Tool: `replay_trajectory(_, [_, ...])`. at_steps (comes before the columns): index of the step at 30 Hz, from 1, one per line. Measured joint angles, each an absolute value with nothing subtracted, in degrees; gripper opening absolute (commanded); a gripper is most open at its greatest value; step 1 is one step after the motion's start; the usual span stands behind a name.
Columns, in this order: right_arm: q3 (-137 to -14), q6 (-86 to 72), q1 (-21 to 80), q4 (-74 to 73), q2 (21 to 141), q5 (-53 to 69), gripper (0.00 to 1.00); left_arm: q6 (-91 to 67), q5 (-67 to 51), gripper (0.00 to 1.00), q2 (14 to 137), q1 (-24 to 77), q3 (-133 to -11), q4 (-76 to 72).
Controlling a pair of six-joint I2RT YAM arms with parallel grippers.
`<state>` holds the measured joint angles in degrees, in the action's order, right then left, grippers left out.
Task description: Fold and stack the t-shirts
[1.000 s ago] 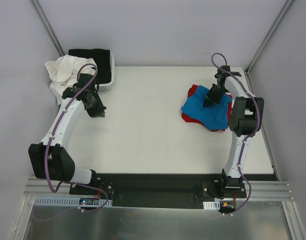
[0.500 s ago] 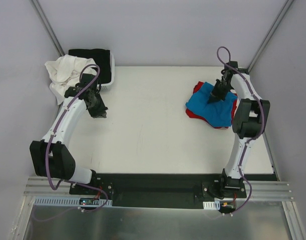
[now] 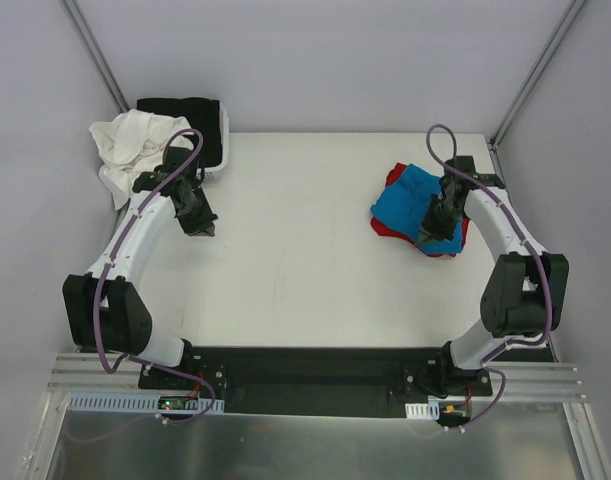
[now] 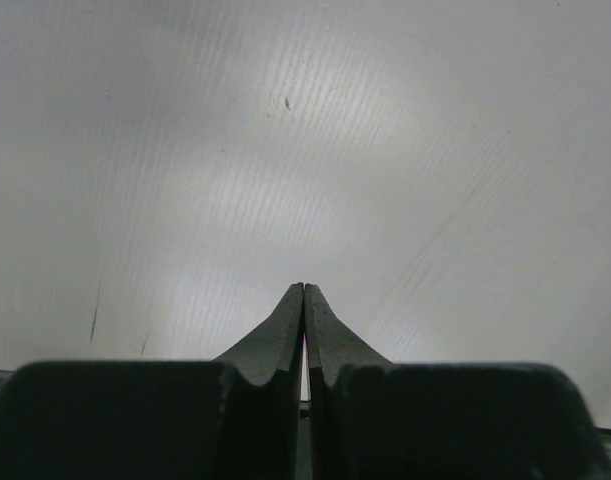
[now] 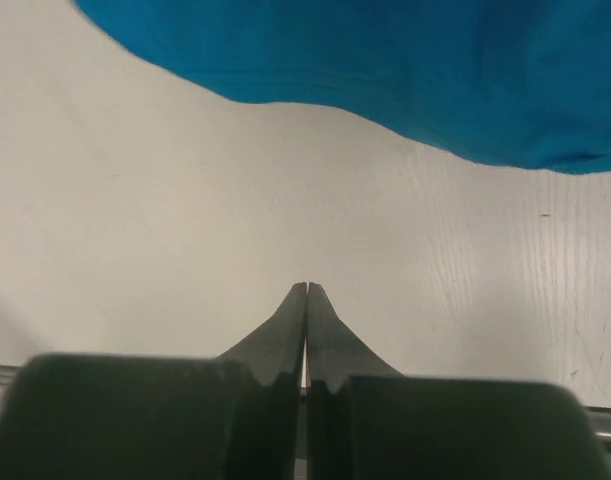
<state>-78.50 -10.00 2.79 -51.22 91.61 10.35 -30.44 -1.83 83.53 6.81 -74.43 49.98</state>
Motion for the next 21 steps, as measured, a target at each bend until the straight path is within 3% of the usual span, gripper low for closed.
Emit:
replay_trajectory(6, [-70.89,-10.24,2.76,-50.33,94.41,5.87,0.01,-30.2,-2.52,0.0,83.53,6.81,-74.43,49.98])
replay_trajectory(21, [-78.83,-11.55,0.19,-45.6,107.7,5.82,0.01,-28.95,-2.5,0.0,83.33,6.81,-74.43,49.98])
